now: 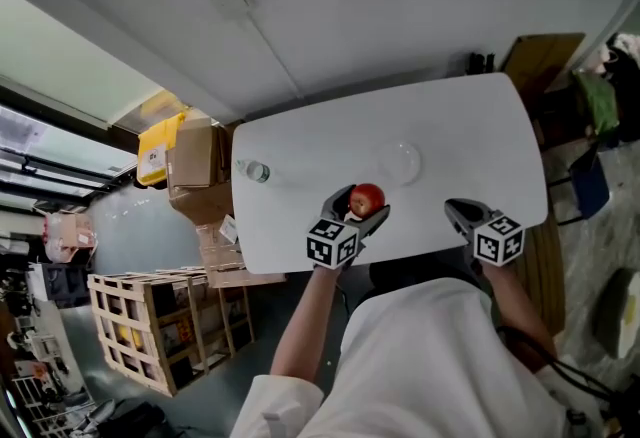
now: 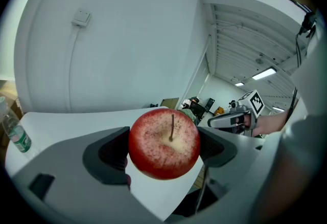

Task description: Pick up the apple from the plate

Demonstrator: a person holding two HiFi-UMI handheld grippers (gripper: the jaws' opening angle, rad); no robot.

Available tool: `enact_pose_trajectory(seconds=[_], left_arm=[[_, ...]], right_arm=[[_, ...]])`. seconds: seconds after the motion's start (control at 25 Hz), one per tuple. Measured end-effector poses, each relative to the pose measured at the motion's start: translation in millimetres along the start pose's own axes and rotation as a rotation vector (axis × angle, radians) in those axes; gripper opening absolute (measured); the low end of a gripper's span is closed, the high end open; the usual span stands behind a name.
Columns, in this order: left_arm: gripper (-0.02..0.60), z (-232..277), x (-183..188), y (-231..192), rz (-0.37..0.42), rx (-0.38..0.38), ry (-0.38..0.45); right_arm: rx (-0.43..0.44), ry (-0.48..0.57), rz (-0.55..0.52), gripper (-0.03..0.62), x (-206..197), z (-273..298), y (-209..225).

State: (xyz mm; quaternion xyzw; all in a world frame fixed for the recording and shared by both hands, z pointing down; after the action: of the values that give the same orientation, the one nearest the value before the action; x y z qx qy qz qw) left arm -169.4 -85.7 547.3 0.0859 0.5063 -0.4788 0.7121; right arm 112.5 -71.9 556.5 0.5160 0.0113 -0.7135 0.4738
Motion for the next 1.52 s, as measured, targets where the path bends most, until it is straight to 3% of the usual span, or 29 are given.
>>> enact_pose_trajectory(seconds=[0.32, 0.72, 1.0, 1.52], left_arm=[[0.403, -46.4, -0.1, -1.5, -0.021, -0.050, 0.024], [0.403, -79.4, 6.9, 6.5, 0.013, -0.102, 0.037], [0.403, -86.7, 0.9, 21.1, -0.021, -0.100, 0.032], [0.403, -79.3, 6.5, 51.7, -0.063, -0.068, 0.085]], right_arm=[[-0.041, 0.062, 0.003, 0.037, -18.5, -9.0, -40.0], [-0.080, 0.132, -0.016, 0.037, -36.6, -28.5, -72.0], [-0.096, 0.136, -0.019, 0.037, -35.3, -44.7, -61.6], [-0.036, 0.126, -0.088, 0.035, -23.8, -65.2, -31.4]])
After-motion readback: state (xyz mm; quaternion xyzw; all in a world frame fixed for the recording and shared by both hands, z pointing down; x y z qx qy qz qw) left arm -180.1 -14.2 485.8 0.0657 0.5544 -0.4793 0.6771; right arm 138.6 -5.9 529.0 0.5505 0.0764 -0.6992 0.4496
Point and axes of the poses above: the fingertips, and each gripper's own axes: z forward along the fingers, y to its right, x out of its top, the point moved 8 cm from there along -z, backward along the fingers, and after that the axes turned 2 degrees about x, right-handed, at the moved point
